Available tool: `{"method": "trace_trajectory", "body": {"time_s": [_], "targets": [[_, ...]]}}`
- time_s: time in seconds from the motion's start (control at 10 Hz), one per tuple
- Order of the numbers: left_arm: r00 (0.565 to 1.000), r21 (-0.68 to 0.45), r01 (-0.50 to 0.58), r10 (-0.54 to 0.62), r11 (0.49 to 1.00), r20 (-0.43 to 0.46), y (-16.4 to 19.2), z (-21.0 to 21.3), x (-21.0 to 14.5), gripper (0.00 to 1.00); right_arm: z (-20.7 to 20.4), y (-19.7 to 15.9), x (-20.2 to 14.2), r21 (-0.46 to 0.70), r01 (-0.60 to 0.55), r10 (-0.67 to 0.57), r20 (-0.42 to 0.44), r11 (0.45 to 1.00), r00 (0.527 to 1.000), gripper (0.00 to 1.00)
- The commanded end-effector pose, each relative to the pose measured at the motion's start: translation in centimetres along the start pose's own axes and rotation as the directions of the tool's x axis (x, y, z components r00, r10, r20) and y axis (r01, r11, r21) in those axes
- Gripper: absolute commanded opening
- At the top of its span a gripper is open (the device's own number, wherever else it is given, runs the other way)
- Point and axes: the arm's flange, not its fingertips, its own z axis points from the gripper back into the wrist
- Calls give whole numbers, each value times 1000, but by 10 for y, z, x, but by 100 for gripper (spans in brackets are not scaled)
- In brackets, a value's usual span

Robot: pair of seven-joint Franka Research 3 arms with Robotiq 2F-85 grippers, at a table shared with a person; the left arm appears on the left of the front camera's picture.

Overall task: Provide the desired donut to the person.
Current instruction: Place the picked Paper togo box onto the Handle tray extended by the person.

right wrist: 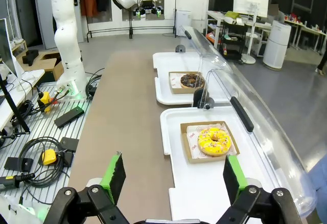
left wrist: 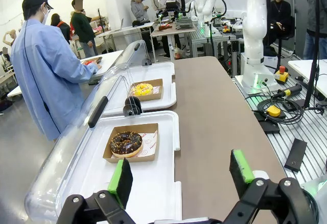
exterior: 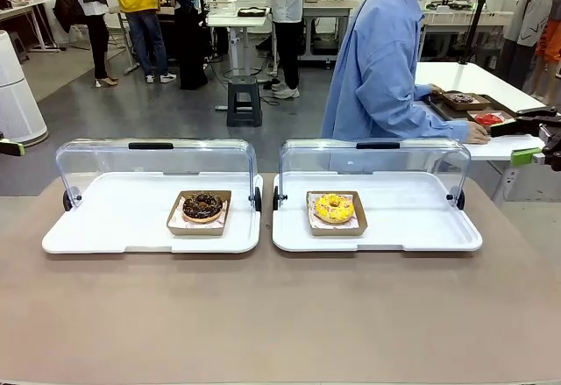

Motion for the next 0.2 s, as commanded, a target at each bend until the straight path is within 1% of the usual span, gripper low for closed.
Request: {"method": "trace_trajectory", "body": {"time_s": [0.0, 0.1], "targets": [[1000, 21, -8, 8, 1000, 4, 1, 0, 3, 100, 1, 1, -1, 0, -15, 15, 4, 1000, 1000, 100], [1000, 21, -8, 8, 1000, 4, 1, 0, 3, 100, 1, 1, -1, 0, -15, 15, 4, 1000, 1000, 100]]}}
